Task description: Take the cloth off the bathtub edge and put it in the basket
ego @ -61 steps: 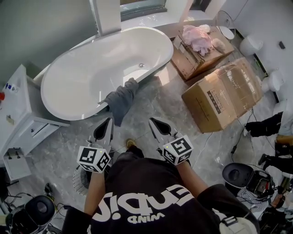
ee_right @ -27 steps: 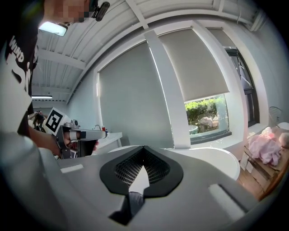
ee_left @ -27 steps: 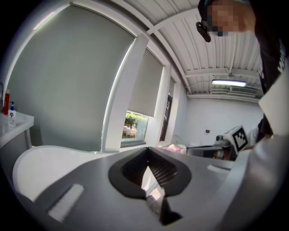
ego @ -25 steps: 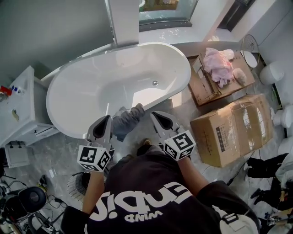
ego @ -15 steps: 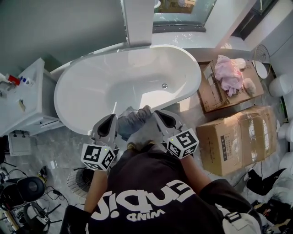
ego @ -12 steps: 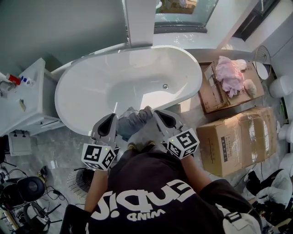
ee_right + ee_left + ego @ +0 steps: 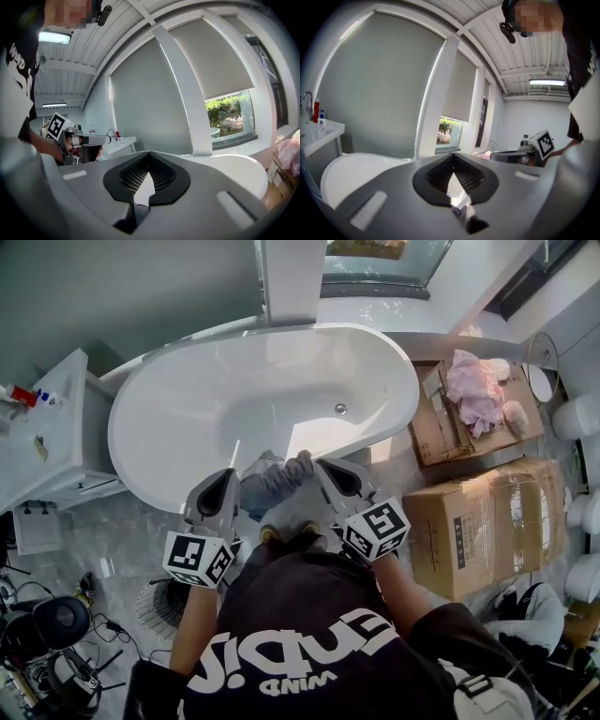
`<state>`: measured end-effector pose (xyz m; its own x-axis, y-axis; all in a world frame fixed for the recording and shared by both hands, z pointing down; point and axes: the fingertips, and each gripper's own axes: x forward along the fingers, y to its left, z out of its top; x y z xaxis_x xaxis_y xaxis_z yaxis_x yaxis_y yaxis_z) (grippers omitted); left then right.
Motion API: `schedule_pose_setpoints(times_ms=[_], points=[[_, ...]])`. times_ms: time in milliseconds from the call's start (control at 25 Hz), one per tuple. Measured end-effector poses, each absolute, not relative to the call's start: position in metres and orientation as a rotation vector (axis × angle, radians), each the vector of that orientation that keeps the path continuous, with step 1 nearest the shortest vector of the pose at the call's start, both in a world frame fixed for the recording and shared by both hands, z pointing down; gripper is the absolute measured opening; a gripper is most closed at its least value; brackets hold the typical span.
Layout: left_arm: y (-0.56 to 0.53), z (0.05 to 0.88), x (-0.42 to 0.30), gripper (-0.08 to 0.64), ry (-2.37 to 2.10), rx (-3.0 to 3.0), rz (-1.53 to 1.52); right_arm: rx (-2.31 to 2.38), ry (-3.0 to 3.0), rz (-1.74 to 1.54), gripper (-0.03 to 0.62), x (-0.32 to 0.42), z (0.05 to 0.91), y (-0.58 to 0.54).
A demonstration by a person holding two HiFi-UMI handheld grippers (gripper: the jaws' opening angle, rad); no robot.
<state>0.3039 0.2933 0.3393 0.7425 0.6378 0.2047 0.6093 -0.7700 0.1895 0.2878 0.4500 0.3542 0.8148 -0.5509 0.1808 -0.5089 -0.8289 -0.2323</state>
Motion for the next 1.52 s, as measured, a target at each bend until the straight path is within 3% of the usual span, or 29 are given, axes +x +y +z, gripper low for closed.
schedule_pose_setpoints(times_ms=[920,1440,1520], points=[[0.32,0.473,0.31,-0.003,1.123,2.749,0.677,-2.761,0.814,-0.586,0.009,0.295,0.465,0.436],[0.333,0.496,0.306,-0.002,1.261,2.711,0.763,-2.745,0.806,-0.627,0.009,0.292,0.486,0.428],[0.333,0.497,0.301,0.024,1.282,2.69,0.766,-2.74,0.811,-0.63,0.009,0.29,0.487,0.423]])
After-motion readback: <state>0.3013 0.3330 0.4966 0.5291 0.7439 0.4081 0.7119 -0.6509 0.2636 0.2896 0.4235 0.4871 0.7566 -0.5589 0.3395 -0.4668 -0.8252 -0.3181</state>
